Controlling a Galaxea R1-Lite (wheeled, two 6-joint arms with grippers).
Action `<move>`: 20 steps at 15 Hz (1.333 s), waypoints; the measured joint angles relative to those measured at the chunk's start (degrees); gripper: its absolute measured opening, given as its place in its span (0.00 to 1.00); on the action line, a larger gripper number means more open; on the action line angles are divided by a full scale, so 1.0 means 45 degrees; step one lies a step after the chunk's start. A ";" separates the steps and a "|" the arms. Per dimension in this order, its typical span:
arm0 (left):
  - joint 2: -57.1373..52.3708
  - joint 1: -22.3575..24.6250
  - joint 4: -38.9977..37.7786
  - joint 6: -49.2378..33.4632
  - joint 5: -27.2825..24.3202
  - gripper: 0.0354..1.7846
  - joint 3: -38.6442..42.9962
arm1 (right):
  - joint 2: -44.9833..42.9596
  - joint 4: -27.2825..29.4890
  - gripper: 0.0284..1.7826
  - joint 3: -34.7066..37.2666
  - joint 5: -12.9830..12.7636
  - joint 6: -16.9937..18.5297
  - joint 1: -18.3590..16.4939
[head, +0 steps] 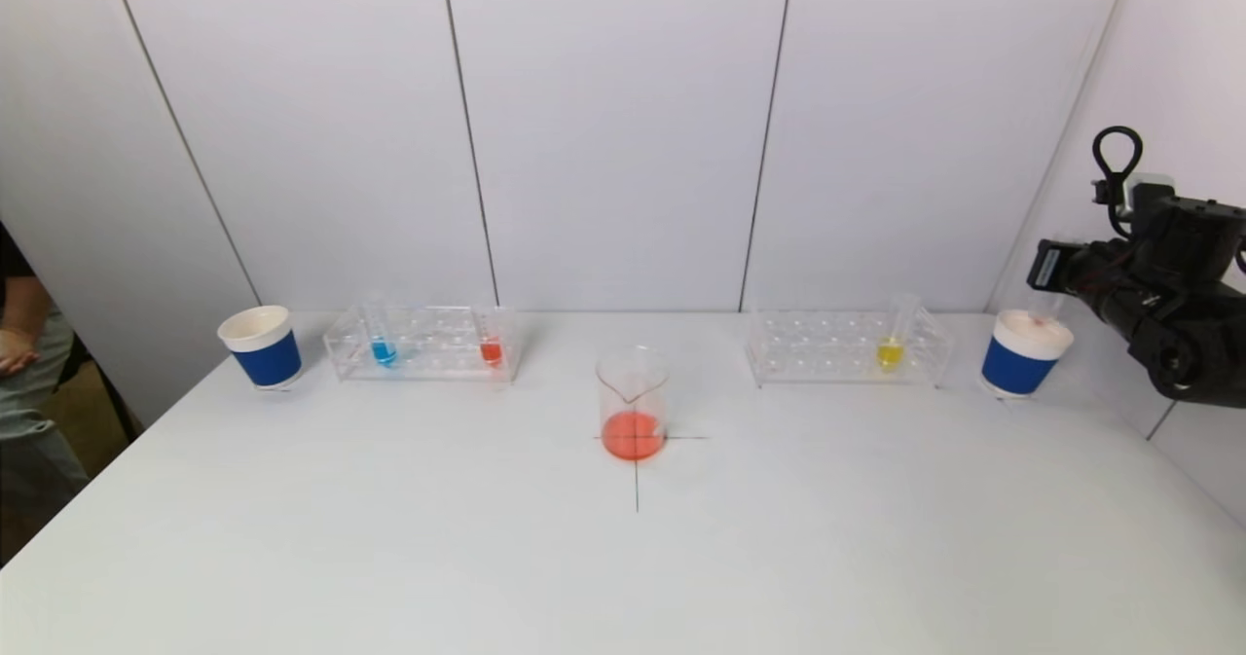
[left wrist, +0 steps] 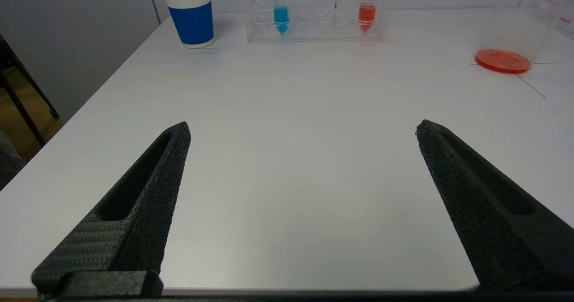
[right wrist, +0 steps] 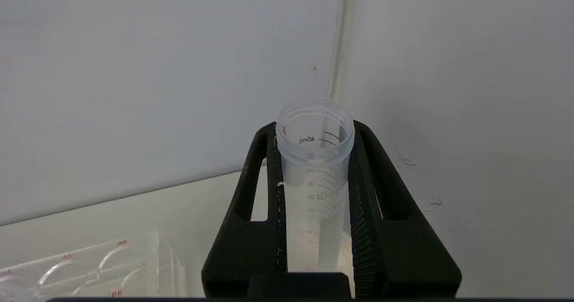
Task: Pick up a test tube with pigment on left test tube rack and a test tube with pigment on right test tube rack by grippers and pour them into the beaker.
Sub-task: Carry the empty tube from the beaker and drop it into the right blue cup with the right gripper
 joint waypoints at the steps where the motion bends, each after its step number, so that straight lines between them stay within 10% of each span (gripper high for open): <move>1: 0.0000 0.0005 0.0005 0.0000 0.0000 0.99 0.0000 | 0.0098 -0.0293 0.24 0.0241 0.0000 0.0000 0.0000; 20: 0.0000 0.0005 0.0000 0.0005 0.0000 0.99 0.0000 | 0.1146 -0.2124 0.24 0.1617 0.0000 0.0238 -0.0019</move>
